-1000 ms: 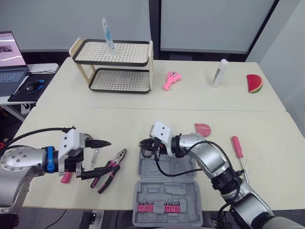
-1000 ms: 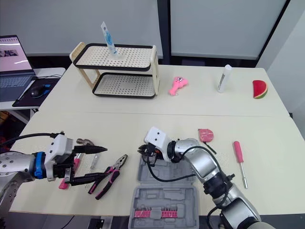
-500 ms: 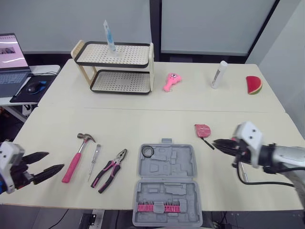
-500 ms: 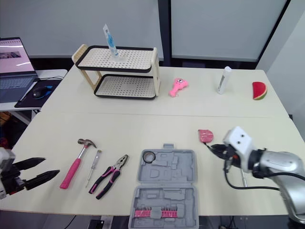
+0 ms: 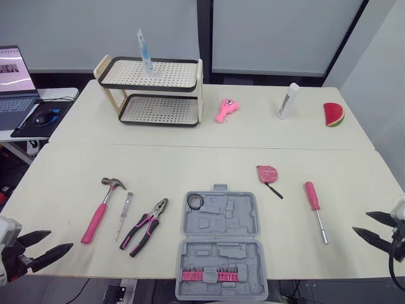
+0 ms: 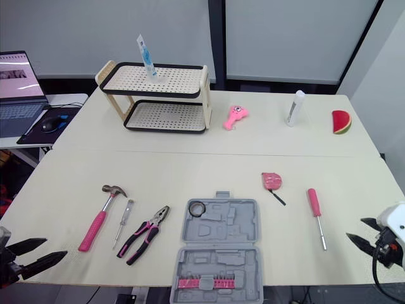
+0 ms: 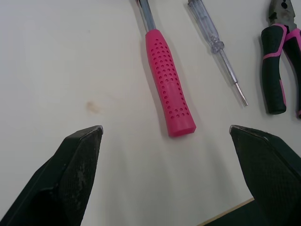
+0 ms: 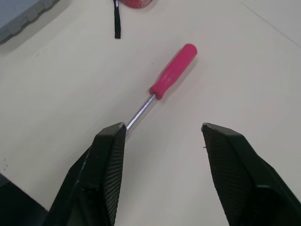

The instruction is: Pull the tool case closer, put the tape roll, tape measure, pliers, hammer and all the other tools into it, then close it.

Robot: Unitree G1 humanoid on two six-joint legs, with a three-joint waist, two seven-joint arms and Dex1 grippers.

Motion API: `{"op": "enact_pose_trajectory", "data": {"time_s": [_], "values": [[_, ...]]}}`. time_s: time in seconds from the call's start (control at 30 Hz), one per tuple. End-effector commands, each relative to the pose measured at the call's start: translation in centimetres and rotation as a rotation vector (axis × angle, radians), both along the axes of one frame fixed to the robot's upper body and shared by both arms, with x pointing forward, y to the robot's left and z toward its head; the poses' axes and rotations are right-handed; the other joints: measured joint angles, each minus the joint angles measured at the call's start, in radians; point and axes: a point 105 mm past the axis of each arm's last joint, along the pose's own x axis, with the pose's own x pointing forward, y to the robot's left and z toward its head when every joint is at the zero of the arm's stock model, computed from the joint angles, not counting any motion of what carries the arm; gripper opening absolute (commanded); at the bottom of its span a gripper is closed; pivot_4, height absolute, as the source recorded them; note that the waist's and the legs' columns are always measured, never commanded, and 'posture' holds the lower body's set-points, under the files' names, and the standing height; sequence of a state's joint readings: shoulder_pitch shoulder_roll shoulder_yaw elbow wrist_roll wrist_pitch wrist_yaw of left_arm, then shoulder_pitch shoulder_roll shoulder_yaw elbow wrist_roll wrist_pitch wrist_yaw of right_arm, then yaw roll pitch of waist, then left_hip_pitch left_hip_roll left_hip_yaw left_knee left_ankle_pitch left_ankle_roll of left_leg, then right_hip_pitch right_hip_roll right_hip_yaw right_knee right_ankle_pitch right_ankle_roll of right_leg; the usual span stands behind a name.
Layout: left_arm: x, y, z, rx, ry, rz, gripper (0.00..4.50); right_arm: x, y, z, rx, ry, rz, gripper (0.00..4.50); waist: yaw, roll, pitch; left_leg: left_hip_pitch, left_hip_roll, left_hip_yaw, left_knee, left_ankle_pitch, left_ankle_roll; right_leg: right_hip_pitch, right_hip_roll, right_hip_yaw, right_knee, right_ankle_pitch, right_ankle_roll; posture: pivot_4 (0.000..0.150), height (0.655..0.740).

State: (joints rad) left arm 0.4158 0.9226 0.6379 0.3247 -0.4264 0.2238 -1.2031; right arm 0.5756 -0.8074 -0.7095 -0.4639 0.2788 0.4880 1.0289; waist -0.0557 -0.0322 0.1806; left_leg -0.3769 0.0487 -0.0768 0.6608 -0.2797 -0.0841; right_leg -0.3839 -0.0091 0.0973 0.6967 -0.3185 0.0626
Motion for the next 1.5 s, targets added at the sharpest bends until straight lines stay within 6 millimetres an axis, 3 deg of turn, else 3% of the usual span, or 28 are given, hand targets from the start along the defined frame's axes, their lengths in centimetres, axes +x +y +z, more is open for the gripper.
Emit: {"op": "enact_pose_trajectory", "data": {"time_s": [0.03, 0.1, 0.2, 0.27, 0.4, 0.5, 0.6, 0.83, 0.97, 1.03, 1.13, 1.5], "values": [[-0.2, 0.2, 0.4, 0.022, -0.022, 0.011, 4.50, -0.4, -0.5, 0.0, -0.045, -0.009, 0.013, 3.90, -0.001, 0.000, 0.000, 0.000, 0.000, 0.000, 0.000, 0.000, 0.000, 0.000, 0.000, 0.000, 0.000, 0.000, 0.000, 0.150, 0.7350], [-0.4, 0.1, 0.4, 0.022, -0.022, 0.013, 4.50, -0.5, -0.5, -0.2, -0.047, -0.007, 0.016, 4.46, 0.000, -0.001, 0.000, 0.000, 0.000, 0.001, 0.000, 0.000, 0.000, 0.000, 0.000, 0.001, 0.000, 0.000, 0.000, 0.150, 0.7350], [-0.3, -0.2, 0.8, 0.028, -0.028, -0.016, 4.50, -0.2, -0.2, -0.2, -0.045, -0.014, 0.032, 4.46, 0.000, 0.000, 0.000, 0.000, 0.000, 0.001, 0.000, 0.000, 0.000, 0.000, 0.000, 0.001, 0.000, 0.000, 0.000, 0.150, 0.7350], [0.6, -1.5, 1.6, 0.029, -0.051, -0.097, 4.50, 0.5, 0.9, 0.0, -0.028, -0.036, 0.065, 4.46, 0.000, 0.000, 0.000, 0.000, 0.000, 0.001, 0.000, 0.000, 0.000, 0.000, 0.000, 0.001, 0.000, -0.001, 0.000, 0.150, 0.7350], [3.0, -5.8, 3.1, 0.002, -0.119, -0.298, 4.50, 1.9, 3.5, 0.4, 0.023, -0.080, 0.128, 4.46, 0.002, 0.001, 0.000, 0.000, 0.000, 0.001, 0.000, 0.000, 0.000, 0.000, 0.000, 0.001, -0.001, -0.002, 0.001, 0.150, 0.7350], [5.0, -10.5, 4.7, -0.031, -0.197, -0.490, 4.50, 3.3, 5.5, 0.5, 0.061, -0.137, 0.134, 4.46, 0.008, 0.002, 0.001, -0.001, 0.000, 0.000, 0.000, 0.000, 0.000, 0.000, -0.001, 0.000, -0.002, 0.000, 0.000, 0.150, 0.7350], [6.0, -13.3, 5.7, -0.050, -0.242, -0.597, 4.50, 4.2, 6.7, 0.5, 0.092, -0.168, 0.115, 4.46, 0.011, 0.004, 0.002, -0.003, 0.000, 0.000, 0.000, 0.000, 0.000, 0.000, -0.001, 0.000, -0.004, 0.001, 0.001, 0.150, 0.7350], [7.3, -21.5, 8.4, -0.139, -0.321, -0.932, 4.50, 7.5, 10.1, -2.1, 0.167, -0.189, 0.064, 4.46, 0.012, 0.006, 0.003, -0.004, 0.000, 0.000, -0.001, 0.000, 0.000, 0.000, 0.000, 0.000, -0.008, 0.002, 0.003, 0.150, 0.7350], [7.3, -23.3, 8.7, -0.152, -0.329, -1.013, 4.50, 9.3, 11.5, -3.0, 0.211, -0.194, 0.022, 4.29, 0.005, 0.008, 0.004, -0.005, -0.001, 0.000, -0.001, 0.000, 0.000, 0.000, 0.000, 0.001, -0.010, 0.002, 0.003, 0.150, 0.7350], [7.2, -23.9, 8.8, -0.163, -0.321, -1.040, 4.50, 10.0, 12.1, -3.2, 0.229, -0.202, 0.002, 3.93, 0.004, 0.008, 0.005, -0.005, -0.001, 0.000, -0.001, 0.000, 0.000, -0.001, 0.000, 0.001, -0.010, 0.002, 0.003, 0.150, 0.7350], [6.9, -24.5, 8.5, -0.172, -0.317, -1.087, 4.50, 11.2, 13.2, -4.0, 0.237, -0.187, -0.018, 2.93, 0.002, 0.009, 0.005, -0.005, -0.001, 0.000, -0.001, 0.000, 0.000, -0.001, 0.000, 0.001, -0.009, 0.002, 0.003, 0.150, 0.7350], [6.5, -26.0, 7.5, -0.218, -0.328, -1.151, 4.50, 14.2, 13.9, -6.4, 0.201, -0.159, -0.104, 2.93, 0.001, 0.010, 0.006, -0.006, -0.001, -0.001, -0.001, 0.000, 0.000, -0.002, 0.000, 0.001, -0.010, 0.002, 0.003, 0.150, 0.7350]]}}
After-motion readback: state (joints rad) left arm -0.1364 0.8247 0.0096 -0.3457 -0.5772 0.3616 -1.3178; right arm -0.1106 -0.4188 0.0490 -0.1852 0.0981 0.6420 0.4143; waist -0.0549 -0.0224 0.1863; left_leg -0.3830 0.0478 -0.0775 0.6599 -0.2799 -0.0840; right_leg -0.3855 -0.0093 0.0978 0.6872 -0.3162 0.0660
